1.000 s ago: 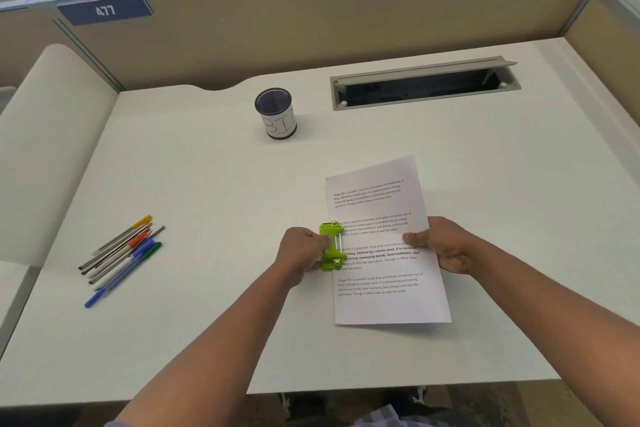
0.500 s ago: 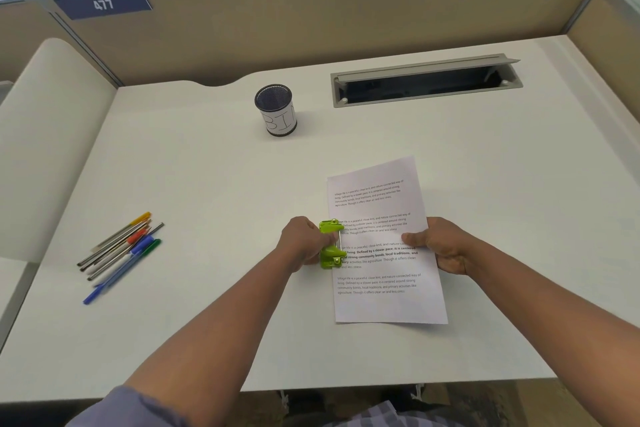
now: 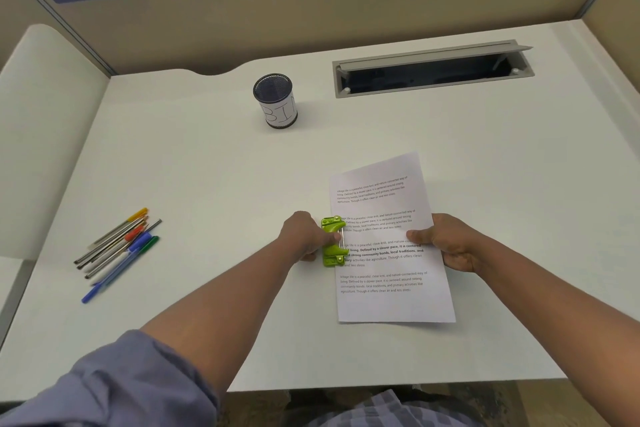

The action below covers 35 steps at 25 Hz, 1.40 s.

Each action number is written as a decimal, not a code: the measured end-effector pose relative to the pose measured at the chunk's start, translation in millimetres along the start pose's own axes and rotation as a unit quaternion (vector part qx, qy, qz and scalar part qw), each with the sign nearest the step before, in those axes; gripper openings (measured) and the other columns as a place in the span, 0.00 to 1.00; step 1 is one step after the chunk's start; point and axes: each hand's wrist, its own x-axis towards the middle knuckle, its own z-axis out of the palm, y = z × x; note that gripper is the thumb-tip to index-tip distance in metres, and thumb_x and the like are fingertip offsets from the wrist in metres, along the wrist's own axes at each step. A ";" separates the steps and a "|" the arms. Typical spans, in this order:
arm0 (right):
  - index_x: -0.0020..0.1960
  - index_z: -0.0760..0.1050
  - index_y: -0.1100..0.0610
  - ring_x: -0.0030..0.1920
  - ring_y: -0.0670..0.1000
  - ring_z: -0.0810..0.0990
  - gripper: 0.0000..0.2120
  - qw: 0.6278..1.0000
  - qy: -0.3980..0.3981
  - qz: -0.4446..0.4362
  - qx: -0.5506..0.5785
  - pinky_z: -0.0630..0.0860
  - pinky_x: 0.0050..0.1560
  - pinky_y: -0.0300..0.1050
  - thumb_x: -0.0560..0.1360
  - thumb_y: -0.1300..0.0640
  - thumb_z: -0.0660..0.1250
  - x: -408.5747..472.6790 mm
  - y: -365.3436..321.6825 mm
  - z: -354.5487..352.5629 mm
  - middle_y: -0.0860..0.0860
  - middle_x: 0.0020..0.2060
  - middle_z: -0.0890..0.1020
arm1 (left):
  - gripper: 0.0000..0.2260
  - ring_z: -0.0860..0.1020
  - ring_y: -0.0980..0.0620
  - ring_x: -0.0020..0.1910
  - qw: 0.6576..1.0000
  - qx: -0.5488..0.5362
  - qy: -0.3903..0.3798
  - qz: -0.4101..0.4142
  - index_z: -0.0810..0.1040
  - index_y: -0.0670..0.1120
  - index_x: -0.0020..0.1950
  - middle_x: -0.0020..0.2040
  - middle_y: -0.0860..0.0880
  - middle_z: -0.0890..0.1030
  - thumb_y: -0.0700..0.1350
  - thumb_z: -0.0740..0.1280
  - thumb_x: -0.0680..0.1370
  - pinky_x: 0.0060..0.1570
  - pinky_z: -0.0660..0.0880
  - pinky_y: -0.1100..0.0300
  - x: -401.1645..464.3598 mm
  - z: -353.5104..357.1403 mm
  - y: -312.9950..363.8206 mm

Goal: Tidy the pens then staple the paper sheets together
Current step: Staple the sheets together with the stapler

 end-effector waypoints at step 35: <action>0.66 0.76 0.64 0.57 0.64 0.84 0.18 0.997 0.024 -0.062 0.036 0.78 0.61 0.64 0.77 0.72 0.66 -53.8 -1.4 -47.1 0.60 0.58 0.84 | 0.29 0.74 0.49 0.36 0.997 -0.005 0.063 0.052 0.70 0.47 0.43 0.40 0.49 0.76 0.70 0.74 0.63 0.37 0.70 0.55 -20.3 10.8 -9.9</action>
